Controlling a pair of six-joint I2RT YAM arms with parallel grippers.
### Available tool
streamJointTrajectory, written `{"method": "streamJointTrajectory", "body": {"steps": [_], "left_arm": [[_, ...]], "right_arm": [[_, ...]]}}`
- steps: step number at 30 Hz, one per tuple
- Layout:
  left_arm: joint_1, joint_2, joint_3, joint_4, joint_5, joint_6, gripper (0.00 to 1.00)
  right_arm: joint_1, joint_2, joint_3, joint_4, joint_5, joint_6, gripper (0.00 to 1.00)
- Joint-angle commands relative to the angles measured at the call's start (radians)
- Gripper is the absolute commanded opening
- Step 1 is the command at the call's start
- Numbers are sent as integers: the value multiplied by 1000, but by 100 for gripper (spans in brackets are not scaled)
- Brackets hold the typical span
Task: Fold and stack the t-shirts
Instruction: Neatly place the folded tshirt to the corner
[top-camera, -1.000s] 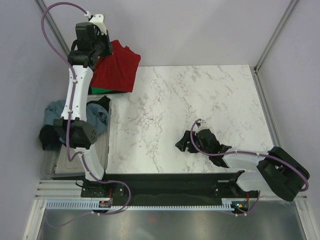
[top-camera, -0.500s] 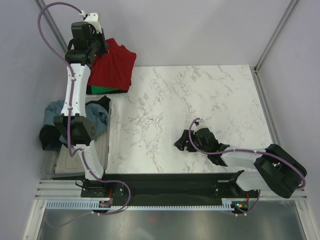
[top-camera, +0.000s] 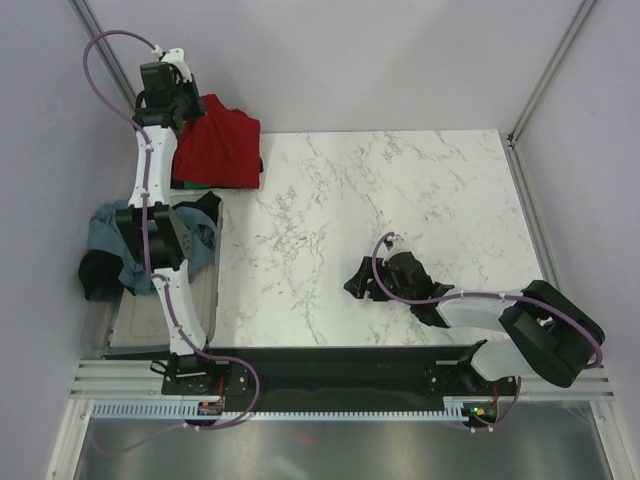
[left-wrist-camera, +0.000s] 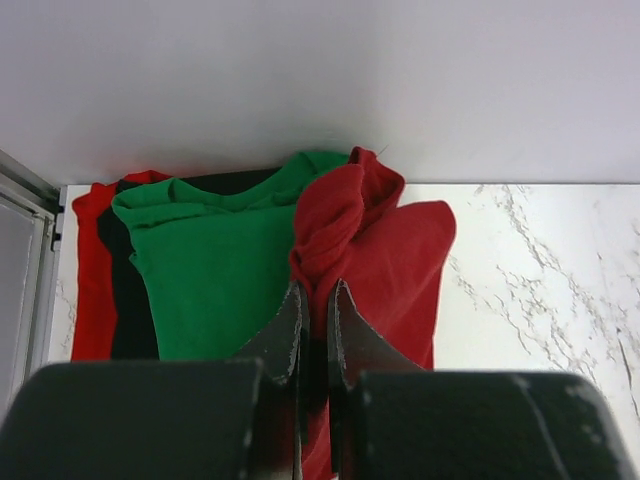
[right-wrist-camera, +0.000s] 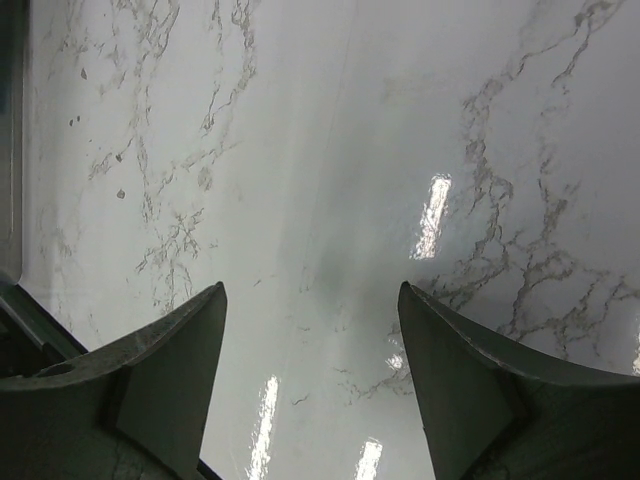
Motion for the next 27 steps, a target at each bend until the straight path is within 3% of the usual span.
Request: {"method": "streamJointTrajectory", "body": {"steps": [1, 10, 11, 12, 13, 18, 22, 27], "left_arm": [[37, 16, 62, 132, 39, -46, 2], [146, 232, 135, 354, 50, -149, 5], [156, 254, 112, 387, 26, -190, 19], [174, 274, 112, 405, 22, -213, 44], [179, 307, 112, 418, 33, -233, 99], [177, 302, 105, 372, 68, -258, 100], [176, 200, 52, 355, 27, -282, 100], [140, -17, -120, 352, -1, -291, 100]], "right_arm": [[4, 64, -32, -189, -6, -20, 78], [4, 80, -23, -192, -6, -20, 78], [4, 80, -22, -193, -4, -20, 78], [4, 80, -19, -195, -4, -19, 78], [4, 83, -20, -196, -4, -19, 78], [4, 87, -16, -201, -1, -20, 78], [4, 84, -14, -204, 2, -19, 78], [2, 44, -34, -195, 16, -13, 78]]}}
